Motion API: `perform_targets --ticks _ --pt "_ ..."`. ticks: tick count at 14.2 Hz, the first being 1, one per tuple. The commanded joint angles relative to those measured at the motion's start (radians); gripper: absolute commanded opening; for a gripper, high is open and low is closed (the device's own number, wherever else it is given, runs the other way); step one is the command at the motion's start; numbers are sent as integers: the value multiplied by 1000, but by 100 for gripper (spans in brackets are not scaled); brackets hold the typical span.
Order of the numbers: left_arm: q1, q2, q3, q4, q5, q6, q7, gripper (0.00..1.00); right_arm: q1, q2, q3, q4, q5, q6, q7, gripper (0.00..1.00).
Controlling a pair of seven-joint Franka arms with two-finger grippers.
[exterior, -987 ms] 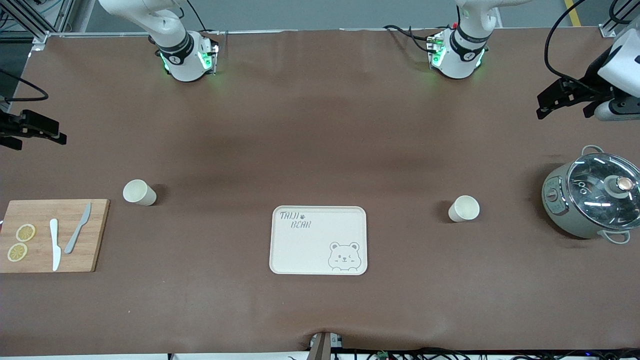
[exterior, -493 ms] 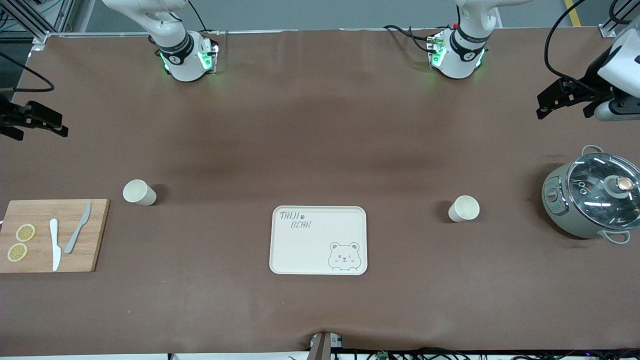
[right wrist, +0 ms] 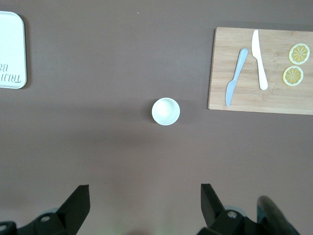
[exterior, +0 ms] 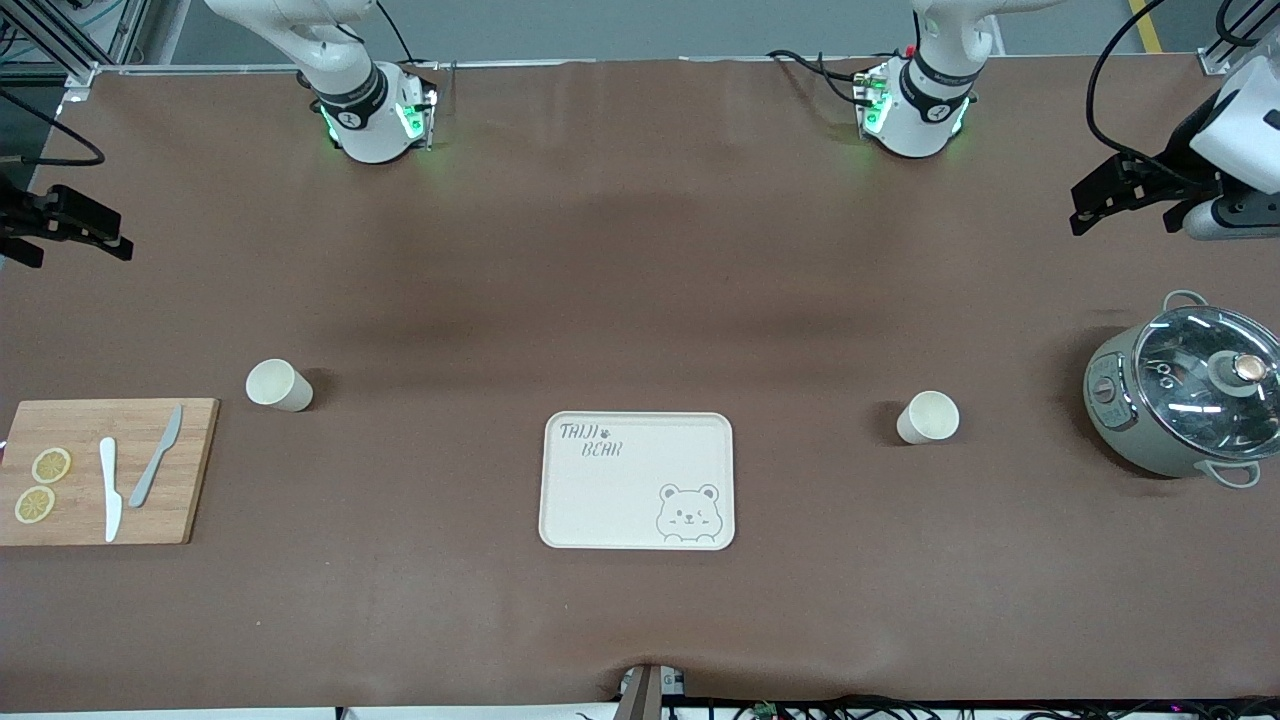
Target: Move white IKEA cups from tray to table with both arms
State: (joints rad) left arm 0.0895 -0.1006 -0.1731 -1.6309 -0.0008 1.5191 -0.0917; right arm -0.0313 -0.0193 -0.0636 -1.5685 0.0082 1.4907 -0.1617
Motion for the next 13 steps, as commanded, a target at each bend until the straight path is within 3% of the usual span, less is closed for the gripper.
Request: perform_targets --ticks 1,7,13 --pt "10 -17 -3 9 -7 -26 24 100 -24 -37 18 -25 3 -3 5 100" --pt "12 -28 0 13 -8 -42 27 100 -25 -45 16 -12 -36 16 5 100" --pt "10 -4 -2 54 -13 -33 18 100 -27 -37 18 18 -17 23 40 100"
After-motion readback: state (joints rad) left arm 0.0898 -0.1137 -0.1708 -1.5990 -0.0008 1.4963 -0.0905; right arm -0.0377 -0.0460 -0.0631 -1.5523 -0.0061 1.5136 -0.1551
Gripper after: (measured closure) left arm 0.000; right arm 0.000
